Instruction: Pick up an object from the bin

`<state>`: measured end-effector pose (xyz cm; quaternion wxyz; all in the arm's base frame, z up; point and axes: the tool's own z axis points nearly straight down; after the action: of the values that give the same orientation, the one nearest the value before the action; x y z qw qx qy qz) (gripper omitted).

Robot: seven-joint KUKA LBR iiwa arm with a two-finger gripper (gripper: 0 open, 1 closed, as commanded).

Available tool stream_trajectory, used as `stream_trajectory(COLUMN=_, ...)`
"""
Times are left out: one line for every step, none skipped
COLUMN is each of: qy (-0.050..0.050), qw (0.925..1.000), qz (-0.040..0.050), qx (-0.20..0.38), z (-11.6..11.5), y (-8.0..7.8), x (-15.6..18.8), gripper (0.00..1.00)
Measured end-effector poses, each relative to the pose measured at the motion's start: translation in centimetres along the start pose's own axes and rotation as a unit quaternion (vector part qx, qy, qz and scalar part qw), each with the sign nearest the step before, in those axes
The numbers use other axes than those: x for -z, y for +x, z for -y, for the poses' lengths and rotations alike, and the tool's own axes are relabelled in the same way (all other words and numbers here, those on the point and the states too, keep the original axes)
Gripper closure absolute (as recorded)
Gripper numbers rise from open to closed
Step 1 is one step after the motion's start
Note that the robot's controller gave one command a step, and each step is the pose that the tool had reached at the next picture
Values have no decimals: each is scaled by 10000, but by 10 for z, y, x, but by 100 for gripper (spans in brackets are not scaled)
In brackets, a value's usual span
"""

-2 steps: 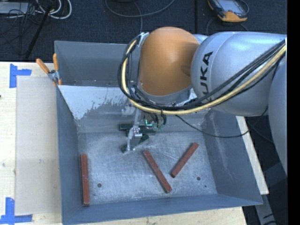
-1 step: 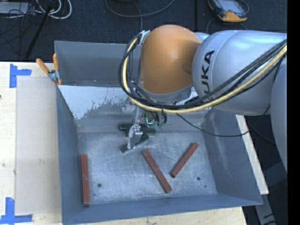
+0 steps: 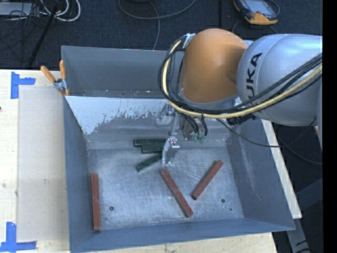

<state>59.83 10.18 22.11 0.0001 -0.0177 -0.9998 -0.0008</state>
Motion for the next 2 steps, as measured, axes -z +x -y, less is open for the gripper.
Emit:
stream_trajectory(qy=7, qw=9989, qz=16, qx=-458, z=15, y=33, x=-59, gripper=0)
stream_trajectory(qy=17, qw=9969, qz=-37, qx=-788, z=-15, y=34, x=-82, gripper=0)
